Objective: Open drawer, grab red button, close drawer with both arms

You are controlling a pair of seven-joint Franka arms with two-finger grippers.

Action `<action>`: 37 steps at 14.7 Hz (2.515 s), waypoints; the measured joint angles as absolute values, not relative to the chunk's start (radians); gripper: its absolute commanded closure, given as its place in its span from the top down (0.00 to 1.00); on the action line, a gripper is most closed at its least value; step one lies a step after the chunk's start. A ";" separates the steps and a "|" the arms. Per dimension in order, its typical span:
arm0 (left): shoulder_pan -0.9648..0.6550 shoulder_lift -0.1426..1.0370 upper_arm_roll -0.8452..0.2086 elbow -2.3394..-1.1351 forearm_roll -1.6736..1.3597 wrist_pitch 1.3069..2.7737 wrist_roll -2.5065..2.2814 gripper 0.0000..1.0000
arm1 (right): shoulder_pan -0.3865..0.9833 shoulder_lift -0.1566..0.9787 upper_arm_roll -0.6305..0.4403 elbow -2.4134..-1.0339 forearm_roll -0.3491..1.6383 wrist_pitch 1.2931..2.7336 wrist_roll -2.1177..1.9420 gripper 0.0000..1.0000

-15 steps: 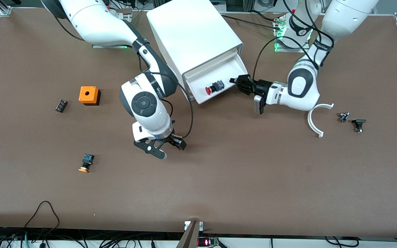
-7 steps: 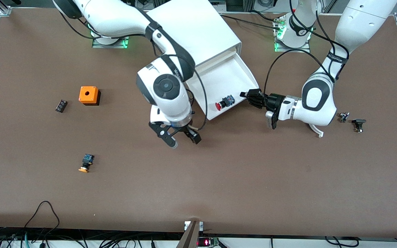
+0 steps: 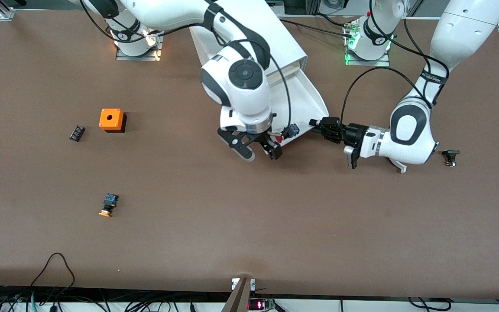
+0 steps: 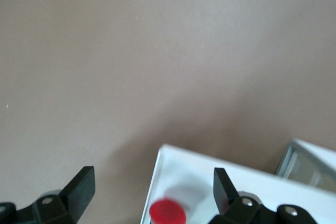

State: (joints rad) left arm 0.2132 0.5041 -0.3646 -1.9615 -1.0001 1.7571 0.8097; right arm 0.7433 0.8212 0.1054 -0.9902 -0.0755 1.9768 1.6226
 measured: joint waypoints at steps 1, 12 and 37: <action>0.217 0.503 -0.364 -1.933 -0.990 1.724 0.775 1.00 | 0.759 0.821 0.105 -0.989 -0.076 1.977 1.648 1.00; 0.222 0.488 -0.367 -1.540 -0.549 1.466 0.318 1.00 | 0.841 0.861 0.114 -0.988 -0.075 2.082 1.857 1.00; 0.126 0.387 -0.375 -1.174 0.125 1.400 0.020 1.00 | 0.856 0.888 0.106 -0.953 -0.076 2.065 1.838 0.00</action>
State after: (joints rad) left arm 0.1260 0.3869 -0.3748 -1.1737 0.1254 1.3998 0.0205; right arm 0.8559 0.8876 0.1057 -0.9534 -0.0756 2.0649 1.8383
